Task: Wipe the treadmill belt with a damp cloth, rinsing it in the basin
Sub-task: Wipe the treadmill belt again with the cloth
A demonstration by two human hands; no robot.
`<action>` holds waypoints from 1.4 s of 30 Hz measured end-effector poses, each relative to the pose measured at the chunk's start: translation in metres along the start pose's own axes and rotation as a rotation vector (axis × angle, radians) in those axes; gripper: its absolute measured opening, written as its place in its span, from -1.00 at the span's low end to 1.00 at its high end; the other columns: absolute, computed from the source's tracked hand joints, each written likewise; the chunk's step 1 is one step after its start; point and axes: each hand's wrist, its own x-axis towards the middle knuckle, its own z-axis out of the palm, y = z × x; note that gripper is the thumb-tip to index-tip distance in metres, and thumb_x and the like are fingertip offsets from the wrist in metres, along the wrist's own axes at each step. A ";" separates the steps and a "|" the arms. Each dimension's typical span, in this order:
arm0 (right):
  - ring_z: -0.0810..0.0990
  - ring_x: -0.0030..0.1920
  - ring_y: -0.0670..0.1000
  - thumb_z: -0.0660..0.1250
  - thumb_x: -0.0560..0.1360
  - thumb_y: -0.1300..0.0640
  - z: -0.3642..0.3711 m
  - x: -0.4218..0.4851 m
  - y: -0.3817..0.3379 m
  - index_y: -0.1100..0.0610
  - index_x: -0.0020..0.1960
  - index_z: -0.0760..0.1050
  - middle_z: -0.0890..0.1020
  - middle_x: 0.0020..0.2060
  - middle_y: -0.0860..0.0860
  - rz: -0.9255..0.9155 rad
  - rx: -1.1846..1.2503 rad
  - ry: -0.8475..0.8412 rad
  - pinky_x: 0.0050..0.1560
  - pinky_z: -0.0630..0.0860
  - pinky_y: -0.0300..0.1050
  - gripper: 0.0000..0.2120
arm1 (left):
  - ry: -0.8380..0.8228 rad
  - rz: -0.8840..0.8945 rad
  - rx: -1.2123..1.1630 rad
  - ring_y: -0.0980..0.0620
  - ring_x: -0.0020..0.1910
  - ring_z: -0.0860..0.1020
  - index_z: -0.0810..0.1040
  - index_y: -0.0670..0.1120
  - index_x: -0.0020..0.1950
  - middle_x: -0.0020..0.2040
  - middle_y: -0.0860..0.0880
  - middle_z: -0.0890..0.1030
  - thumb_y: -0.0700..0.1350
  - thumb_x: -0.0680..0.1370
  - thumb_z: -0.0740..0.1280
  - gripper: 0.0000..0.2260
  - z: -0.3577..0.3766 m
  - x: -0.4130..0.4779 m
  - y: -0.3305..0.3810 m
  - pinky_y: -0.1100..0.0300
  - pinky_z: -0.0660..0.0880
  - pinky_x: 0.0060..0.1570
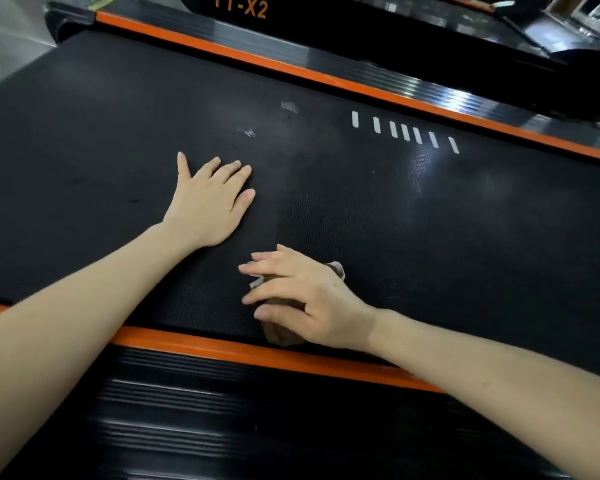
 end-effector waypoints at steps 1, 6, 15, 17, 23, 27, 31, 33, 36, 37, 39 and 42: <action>0.37 0.38 0.05 0.27 0.51 -0.01 0.001 -0.001 -0.001 0.15 0.06 0.63 0.55 0.25 0.11 0.008 -0.001 0.016 0.42 0.21 0.17 -0.71 | -0.003 -0.003 -0.008 -0.12 0.49 0.17 0.19 -0.07 0.51 0.50 -0.05 0.26 0.10 0.64 -0.06 -0.52 0.000 0.000 -0.001 -0.33 -0.10 0.39; 0.09 0.51 -0.05 0.21 0.53 -0.17 -0.030 -0.035 0.012 0.02 0.30 0.47 0.28 0.46 -0.01 0.110 -0.051 -0.132 0.47 0.12 0.15 -0.57 | -0.022 -0.007 -0.032 -0.09 0.50 0.13 0.16 -0.06 0.52 0.51 -0.02 0.22 0.12 0.63 -0.08 -0.50 -0.001 0.001 -0.001 -0.31 -0.12 0.40; 0.09 0.50 -0.08 0.38 0.40 -0.18 -0.028 -0.030 0.008 0.02 0.06 0.53 0.37 0.39 -0.04 0.069 -0.140 -0.127 0.49 0.11 0.00 -0.65 | -0.061 0.013 0.003 -0.09 0.51 0.10 0.16 -0.02 0.52 0.53 -0.01 0.18 0.15 0.63 -0.07 -0.50 -0.006 0.003 -0.003 -0.31 -0.14 0.39; 0.13 0.48 -0.07 0.37 0.40 -0.17 -0.025 -0.028 0.007 0.05 -0.01 0.53 0.42 0.35 -0.03 0.065 -0.150 -0.097 0.47 0.07 -0.19 -0.68 | -0.076 0.010 -0.003 -0.08 0.51 0.10 0.16 -0.02 0.52 0.53 0.01 0.18 0.15 0.63 -0.07 -0.50 -0.007 0.004 -0.005 -0.31 -0.14 0.39; 0.38 0.33 0.01 0.28 0.45 -0.15 -0.007 -0.020 0.008 0.11 -0.15 0.52 0.57 0.15 0.02 0.058 -0.139 0.095 0.36 0.23 -0.23 -0.68 | -0.135 -0.002 -0.003 -0.05 0.51 0.10 0.16 -0.02 0.52 0.53 0.04 0.16 0.14 0.64 -0.07 -0.51 -0.011 0.004 -0.005 -0.31 -0.12 0.40; 0.50 0.17 -0.01 0.24 0.49 -0.12 -0.002 -0.005 0.020 0.13 -0.19 0.50 0.59 0.06 -0.01 0.018 -0.172 0.186 0.11 0.48 -0.09 -0.69 | -0.221 -0.051 -0.032 -0.05 0.52 0.07 0.14 0.01 0.53 0.54 0.05 0.13 0.14 0.64 -0.08 -0.52 -0.023 0.003 -0.001 -0.28 -0.11 0.42; 0.52 0.05 0.05 0.22 0.51 -0.12 -0.013 0.034 0.052 0.12 -0.14 0.51 0.59 -0.01 0.00 0.120 -0.212 0.268 0.07 0.44 -0.06 -0.70 | -0.270 -0.101 0.021 -0.09 0.52 0.07 0.14 0.02 0.53 0.53 -0.01 0.17 0.15 0.63 -0.10 -0.52 -0.047 0.005 0.002 -0.25 -0.11 0.43; 0.51 0.03 0.08 0.25 0.54 -0.08 -0.027 0.059 0.079 0.13 -0.10 0.49 0.57 -0.04 0.02 0.246 -0.251 0.325 0.02 0.40 -0.06 -0.74 | -0.277 -0.108 0.087 -0.09 0.52 0.06 0.13 0.03 0.53 0.53 -0.02 0.17 0.15 0.63 -0.11 -0.51 -0.061 0.006 0.002 -0.24 -0.10 0.43; 0.49 0.06 0.09 0.22 0.53 -0.17 -0.038 0.088 0.113 0.11 -0.06 0.48 0.55 -0.02 0.02 0.390 -0.307 0.341 0.09 0.42 0.01 -0.66 | -0.329 -0.117 0.212 -0.07 0.53 0.04 0.11 0.04 0.53 0.54 -0.02 0.14 0.16 0.63 -0.13 -0.51 -0.074 0.008 0.002 -0.22 -0.12 0.43; 0.49 0.10 0.11 0.22 0.49 -0.24 -0.037 0.091 0.117 0.10 -0.04 0.50 0.56 0.00 0.01 0.376 -0.304 0.317 0.14 0.42 0.07 -0.60 | -0.350 -0.123 0.241 -0.07 0.53 0.03 0.10 0.05 0.53 0.54 -0.02 0.13 0.16 0.63 -0.14 -0.51 -0.077 0.009 0.003 -0.22 -0.13 0.42; 0.43 0.24 0.13 0.26 0.38 -0.34 -0.037 0.082 0.116 0.07 0.05 0.54 0.56 0.11 -0.02 0.306 -0.280 0.246 0.28 0.35 0.10 -0.49 | -0.379 -0.130 0.280 -0.08 0.53 0.02 0.10 0.05 0.53 0.54 -0.02 0.12 0.16 0.63 -0.14 -0.52 -0.078 0.012 0.006 -0.22 -0.14 0.42; 0.39 0.32 0.06 0.36 0.37 -0.25 -0.041 0.054 0.112 0.05 0.14 0.55 0.52 0.21 -0.04 0.138 -0.232 0.189 0.32 0.26 -0.12 -0.52 | -0.373 -0.151 0.295 -0.09 0.52 0.03 0.09 0.05 0.54 0.55 -0.01 0.11 0.15 0.64 -0.13 -0.52 -0.073 0.016 0.009 -0.24 -0.12 0.43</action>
